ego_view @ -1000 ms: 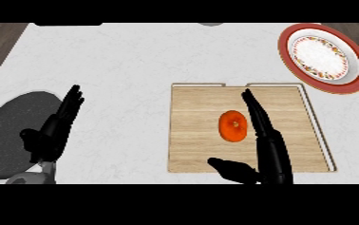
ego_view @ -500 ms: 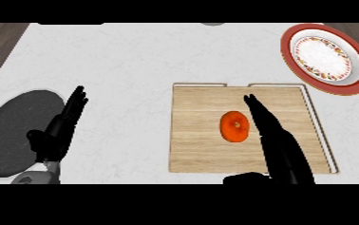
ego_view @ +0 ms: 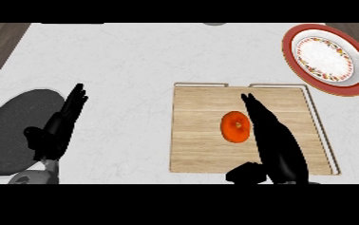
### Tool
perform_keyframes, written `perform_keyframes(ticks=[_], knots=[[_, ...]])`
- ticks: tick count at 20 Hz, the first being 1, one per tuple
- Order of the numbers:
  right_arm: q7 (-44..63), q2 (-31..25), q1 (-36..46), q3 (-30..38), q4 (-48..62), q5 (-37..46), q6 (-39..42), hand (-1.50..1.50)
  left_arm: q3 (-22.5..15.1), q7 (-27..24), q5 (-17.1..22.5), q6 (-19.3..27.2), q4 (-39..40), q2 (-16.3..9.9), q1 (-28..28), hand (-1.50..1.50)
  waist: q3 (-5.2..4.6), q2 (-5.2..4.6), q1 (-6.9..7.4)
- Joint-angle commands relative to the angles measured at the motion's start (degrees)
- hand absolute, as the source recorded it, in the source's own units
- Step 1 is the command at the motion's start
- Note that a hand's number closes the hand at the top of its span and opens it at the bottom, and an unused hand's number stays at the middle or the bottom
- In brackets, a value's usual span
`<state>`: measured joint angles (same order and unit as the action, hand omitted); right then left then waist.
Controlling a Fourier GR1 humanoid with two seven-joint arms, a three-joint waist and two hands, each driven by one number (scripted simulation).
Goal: Pick the squash from the tray and place it in the plate
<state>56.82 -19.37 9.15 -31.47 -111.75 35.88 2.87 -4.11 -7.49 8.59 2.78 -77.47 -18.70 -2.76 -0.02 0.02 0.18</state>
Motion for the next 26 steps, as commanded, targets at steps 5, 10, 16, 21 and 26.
perform_keyframes(ticks=[5, 10, 16, 21, 26], knots=[[0.2, 4.3, -2.1, 0.5, 2.1, 2.6, 5.1, -1.5, 1.8, 5.3, -1.9, 0.5, -4.1, 1.6, -1.3, 0.0, 0.02, 0.03, -0.15], [-8.1, 5.2, 1.6, 7.3, 13.6, 2.5, 5.7, -1.5, 5.3, 3.7, -1.4, -3.5, -0.9, 0.3, -2.3, 0.0, 0.02, -0.03, -0.04], [-5.9, 11.5, 3.6, 4.4, 20.0, 9.7, 4.8, -1.5, 3.7, 2.9, -4.8, -2.2, 0.6, 3.9, -3.0, 0.0, 0.02, -0.05, -0.07], [-15.5, 12.3, 0.9, 7.2, 25.3, 7.8, 2.6, 1.5, 6.9, 0.3, -4.0, -5.5, 1.3, 2.0, -0.7, 0.0, 0.03, -0.06, -0.03], [-21.4, 11.1, 2.1, 9.3, 26.5, 7.9, 6.2, 1.5, 6.0, 0.8, -5.9, -4.7, 0.7, 4.8, -1.5, 0.0, 0.02, -0.03, -0.11]])
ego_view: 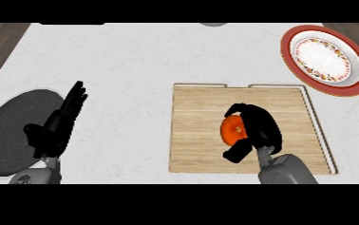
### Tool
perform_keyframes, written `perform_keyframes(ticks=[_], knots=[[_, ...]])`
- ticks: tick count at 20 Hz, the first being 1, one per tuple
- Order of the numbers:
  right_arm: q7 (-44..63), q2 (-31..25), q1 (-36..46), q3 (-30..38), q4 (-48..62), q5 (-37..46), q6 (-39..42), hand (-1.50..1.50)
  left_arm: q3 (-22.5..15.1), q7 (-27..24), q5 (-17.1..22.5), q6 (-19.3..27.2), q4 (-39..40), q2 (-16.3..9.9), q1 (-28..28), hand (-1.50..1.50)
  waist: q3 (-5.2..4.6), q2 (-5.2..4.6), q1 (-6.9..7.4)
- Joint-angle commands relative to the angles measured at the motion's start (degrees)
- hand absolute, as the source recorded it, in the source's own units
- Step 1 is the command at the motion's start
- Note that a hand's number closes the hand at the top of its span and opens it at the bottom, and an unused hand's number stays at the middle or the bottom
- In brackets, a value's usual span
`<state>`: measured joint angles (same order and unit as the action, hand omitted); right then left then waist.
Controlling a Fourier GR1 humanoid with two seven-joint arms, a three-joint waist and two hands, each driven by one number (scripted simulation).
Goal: Pick the squash from the tray and place it in the plate
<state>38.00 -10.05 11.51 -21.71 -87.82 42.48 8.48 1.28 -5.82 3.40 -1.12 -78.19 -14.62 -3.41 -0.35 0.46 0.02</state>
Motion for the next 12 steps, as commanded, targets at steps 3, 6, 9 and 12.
perform_keyframes(ticks=[3, 6, 9, 12], knots=[[-4.4, 2.4, 0.9, 0.4, 3.7, 2.2, 0.4, 1.5, 0.5, 1.2, -1.7, 0.8, 2.1, 2.2, -2.6, 0.0, 0.35, -0.48, -0.01], [-3.7, 3.1, -2.0, -1.4, -1.6, 5.5, -0.8, 1.5, 2.0, 2.0, -1.0, -0.9, 0.0, 1.0, -1.5, 0.0, 0.36, -0.43, -0.03], [-22.3, -19.5, -6.7, 17.4, 2.9, -6.7, 1.5, 1.5, 2.5, -1.9, -0.5, -0.4, 0.0, 0.4, 3.0, 0.0, 0.63, -0.63, -1.97], [-25.1, -25.6, -7.2, 24.3, 7.9, -7.9, 1.3, 1.5, 3.1, -1.9, 0.2, -0.4, 0.0, 0.5, 3.1, 0.0, 1.15, -1.16, -4.09]])
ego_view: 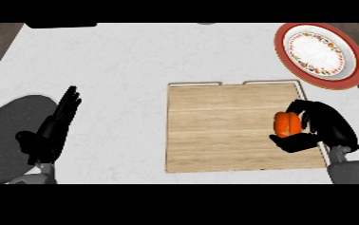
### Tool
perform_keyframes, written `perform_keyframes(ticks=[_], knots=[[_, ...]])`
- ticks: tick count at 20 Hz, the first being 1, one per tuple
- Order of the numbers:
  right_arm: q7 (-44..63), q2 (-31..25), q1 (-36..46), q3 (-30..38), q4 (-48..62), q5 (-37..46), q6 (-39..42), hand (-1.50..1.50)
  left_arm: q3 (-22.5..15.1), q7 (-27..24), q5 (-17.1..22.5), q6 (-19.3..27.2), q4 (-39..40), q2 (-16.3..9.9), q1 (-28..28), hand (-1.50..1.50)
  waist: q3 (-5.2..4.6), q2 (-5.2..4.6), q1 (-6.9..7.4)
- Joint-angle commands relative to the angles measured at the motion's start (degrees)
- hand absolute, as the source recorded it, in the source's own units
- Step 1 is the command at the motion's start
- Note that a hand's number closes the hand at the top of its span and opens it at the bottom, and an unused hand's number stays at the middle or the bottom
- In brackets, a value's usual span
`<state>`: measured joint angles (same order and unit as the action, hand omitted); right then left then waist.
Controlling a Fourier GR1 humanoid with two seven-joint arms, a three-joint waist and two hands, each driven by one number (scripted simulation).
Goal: Pick the squash from the tray and place it in the plate
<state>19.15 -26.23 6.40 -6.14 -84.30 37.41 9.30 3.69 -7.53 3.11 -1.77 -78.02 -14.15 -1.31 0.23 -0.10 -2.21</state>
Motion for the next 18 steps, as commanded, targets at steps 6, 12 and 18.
perform_keyframes(ticks=[6, 12, 18], knots=[[-25.8, -21.7, -1.3, 22.0, 14.9, -9.6, -0.9, 1.5, 0.3, -0.7, 0.6, 0.1, -0.4, 0.7, 0.9, 0.0, 0.57, -0.47, -0.84], [-46.0, -29.8, -0.6, 31.0, 29.7, -14.5, -0.5, 1.5, -1.6, -0.9, -0.7, 0.1, 0.7, 1.9, -0.8, 0.0, 0.38, -0.77, 0.92], [-60.2, -34.8, 5.1, 38.1, 43.1, -17.6, -3.1, 1.5, -1.6, 0.0, -0.9, -0.8, 1.8, 0.9, -3.4, 0.0, 0.26, -0.78, 3.12]])
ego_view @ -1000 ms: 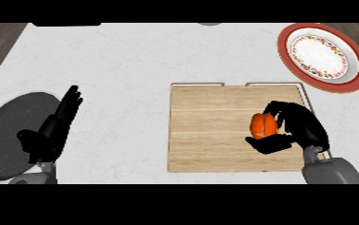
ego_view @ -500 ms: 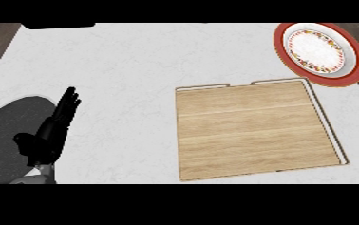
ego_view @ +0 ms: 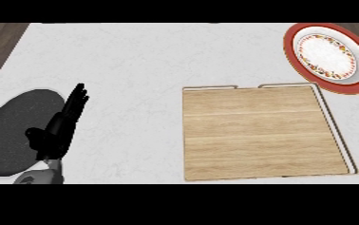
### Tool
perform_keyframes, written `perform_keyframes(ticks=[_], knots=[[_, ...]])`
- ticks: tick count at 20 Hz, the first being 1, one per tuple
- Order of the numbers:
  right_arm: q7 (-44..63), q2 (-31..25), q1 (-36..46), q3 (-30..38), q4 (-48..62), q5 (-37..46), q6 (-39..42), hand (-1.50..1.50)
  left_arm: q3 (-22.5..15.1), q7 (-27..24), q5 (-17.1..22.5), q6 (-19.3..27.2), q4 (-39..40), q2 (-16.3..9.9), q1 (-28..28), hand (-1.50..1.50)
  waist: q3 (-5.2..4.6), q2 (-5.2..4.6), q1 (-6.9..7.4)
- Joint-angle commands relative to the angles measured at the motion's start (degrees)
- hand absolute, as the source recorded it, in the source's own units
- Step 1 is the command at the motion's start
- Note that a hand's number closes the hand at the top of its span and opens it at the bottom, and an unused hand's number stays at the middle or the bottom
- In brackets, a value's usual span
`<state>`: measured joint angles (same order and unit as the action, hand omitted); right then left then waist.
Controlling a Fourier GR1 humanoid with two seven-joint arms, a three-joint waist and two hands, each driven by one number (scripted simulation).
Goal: Pick the squash from the tray and place it in the plate
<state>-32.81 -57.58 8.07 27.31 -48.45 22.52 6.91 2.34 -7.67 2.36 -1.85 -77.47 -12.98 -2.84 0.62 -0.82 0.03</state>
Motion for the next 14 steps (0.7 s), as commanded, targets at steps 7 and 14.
perform_keyframes(ticks=[7, 14], knots=[[-19.3, -7.5, 11.3, 4.7, 22.7, -0.9, -0.9, 1.5, -0.7, -2.2, -1.2, -1.0, 2.4, 0.1, -0.5, 0.0, -0.28, -0.02, 2.44], [-15.2, -6.9, 23.9, -1.1, 27.8, 4.5, -1.7, 1.5, -1.7, 0.2, -0.8, -1.1, 1.1, 1.6, -3.1, 0.0, -0.33, -0.18, 3.76]])
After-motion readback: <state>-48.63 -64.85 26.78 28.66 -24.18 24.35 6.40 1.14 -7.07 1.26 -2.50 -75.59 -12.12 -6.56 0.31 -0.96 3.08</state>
